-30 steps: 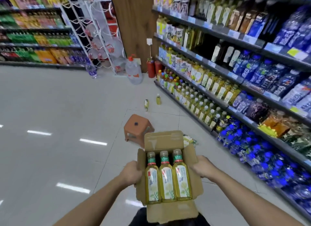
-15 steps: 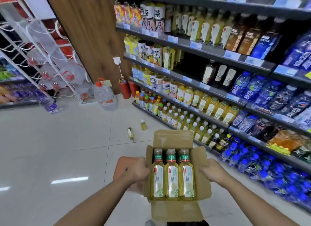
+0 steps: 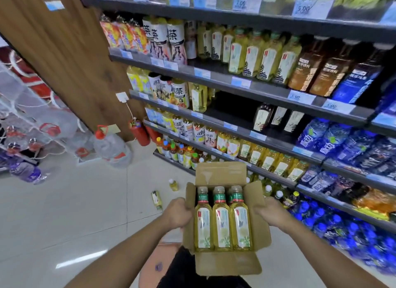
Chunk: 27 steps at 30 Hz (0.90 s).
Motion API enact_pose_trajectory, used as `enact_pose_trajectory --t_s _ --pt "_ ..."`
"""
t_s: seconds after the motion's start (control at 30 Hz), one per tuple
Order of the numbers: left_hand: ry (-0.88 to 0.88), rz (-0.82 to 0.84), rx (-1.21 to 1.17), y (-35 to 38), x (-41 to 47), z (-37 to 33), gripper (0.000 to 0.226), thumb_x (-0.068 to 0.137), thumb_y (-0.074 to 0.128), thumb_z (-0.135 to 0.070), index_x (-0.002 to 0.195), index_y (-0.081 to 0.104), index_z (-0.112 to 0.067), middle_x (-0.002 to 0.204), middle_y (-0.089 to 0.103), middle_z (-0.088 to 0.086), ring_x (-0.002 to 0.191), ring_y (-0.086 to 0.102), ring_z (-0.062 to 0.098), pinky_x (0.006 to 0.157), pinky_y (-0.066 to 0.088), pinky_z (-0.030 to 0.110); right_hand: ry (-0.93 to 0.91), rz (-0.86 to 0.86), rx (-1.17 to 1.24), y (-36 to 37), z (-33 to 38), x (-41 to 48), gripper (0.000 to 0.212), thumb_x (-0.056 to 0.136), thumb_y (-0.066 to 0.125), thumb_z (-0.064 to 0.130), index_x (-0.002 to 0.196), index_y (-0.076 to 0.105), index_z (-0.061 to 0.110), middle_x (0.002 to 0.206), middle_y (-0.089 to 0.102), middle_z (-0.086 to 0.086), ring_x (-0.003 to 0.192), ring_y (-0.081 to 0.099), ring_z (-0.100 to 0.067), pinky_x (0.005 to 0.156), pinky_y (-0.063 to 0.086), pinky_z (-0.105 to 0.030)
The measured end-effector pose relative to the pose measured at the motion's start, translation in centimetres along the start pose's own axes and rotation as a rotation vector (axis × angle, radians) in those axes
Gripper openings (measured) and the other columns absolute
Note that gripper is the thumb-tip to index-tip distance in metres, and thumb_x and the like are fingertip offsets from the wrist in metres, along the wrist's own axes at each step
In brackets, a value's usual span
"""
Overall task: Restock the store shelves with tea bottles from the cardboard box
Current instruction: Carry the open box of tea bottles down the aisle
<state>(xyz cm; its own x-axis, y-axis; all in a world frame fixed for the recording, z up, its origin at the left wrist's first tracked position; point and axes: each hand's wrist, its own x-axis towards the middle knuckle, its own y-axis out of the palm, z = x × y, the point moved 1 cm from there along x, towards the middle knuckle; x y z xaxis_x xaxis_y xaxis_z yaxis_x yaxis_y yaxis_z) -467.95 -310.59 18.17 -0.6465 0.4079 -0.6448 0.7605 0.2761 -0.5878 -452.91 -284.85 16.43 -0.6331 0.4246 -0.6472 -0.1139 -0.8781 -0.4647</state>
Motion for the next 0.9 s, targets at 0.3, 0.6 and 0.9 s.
enact_pose_trajectory --t_s 0.3,0.6,0.9 --pt "0.058 0.104 0.092 -4.0 12.6 -3.7 0.024 0.090 0.057 -0.019 0.068 0.062 -0.012 0.066 0.063 0.001 0.064 0.063 0.014 0.055 0.051 0.025 0.077 -0.089 0.009 -1.0 2.8 6.5 0.023 0.090 0.057 0.025 0.082 0.072 0.010 0.079 0.071 -0.005 0.071 0.065 -0.015 0.063 0.051 -0.025" --pt "0.179 0.240 0.412 -5.9 28.8 -2.4 0.029 0.088 0.062 -0.032 0.074 0.060 -0.008 0.072 0.060 0.002 0.068 0.060 0.018 0.057 0.047 0.032 0.388 -0.156 0.093 4.2 3.7 14.5 0.024 0.095 0.057 0.030 0.089 0.069 0.010 0.091 0.068 -0.009 0.096 0.067 -0.027 0.073 0.045 -0.025" --pt "0.199 0.230 0.519 -6.5 34.2 -1.9 0.038 0.097 0.056 -0.033 0.086 0.067 0.002 0.086 0.070 0.019 0.080 0.069 0.033 0.065 0.055 0.039 0.475 -0.232 0.234 9.3 3.4 20.5 0.039 0.095 0.053 0.036 0.090 0.075 0.003 0.096 0.074 -0.017 0.090 0.068 -0.033 0.080 0.055 -0.039"
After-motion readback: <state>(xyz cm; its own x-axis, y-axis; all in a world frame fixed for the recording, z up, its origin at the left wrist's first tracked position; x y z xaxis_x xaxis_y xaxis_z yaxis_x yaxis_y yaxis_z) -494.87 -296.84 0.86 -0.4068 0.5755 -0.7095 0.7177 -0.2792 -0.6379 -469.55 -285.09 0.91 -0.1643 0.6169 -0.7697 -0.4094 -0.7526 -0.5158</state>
